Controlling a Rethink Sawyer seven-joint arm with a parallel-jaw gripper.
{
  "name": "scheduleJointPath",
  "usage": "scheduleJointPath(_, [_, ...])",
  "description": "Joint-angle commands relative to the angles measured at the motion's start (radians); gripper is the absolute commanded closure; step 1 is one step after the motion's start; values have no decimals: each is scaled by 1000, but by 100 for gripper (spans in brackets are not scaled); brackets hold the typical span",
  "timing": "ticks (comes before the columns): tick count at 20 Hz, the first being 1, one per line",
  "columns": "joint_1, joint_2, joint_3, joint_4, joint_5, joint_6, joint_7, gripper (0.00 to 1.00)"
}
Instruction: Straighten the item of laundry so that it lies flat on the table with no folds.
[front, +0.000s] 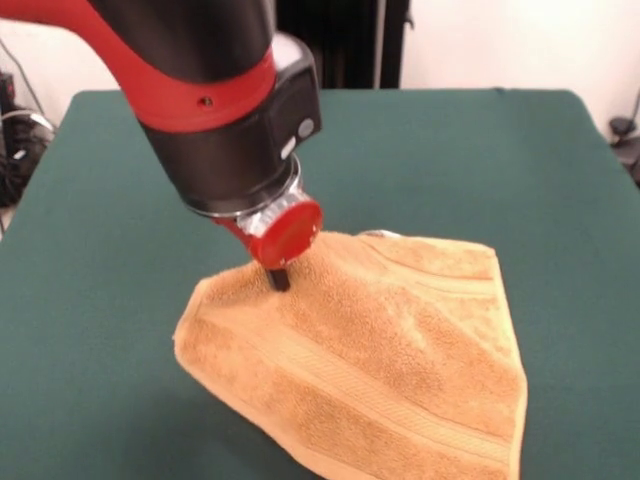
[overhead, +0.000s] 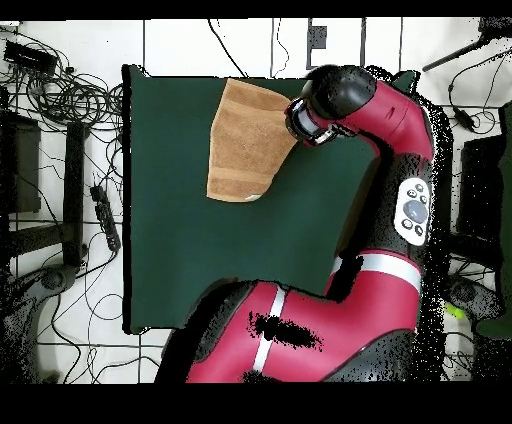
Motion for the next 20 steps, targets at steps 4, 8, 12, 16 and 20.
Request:
scheduleJointPath(4, [11,-110,144,345,-7,-132,-49,100])
scheduleJointPath(8, [2,-125,162,381,-20,-168,-51,100])
scheduleJointPath(12, [1,-139,174,421,-24,-217,-43,100])
scheduleJointPath(16, [5,-147,184,455,-24,-281,-19,100])
scheduleJointPath(20, [7,-175,194,532,-46,-334,-46,100])
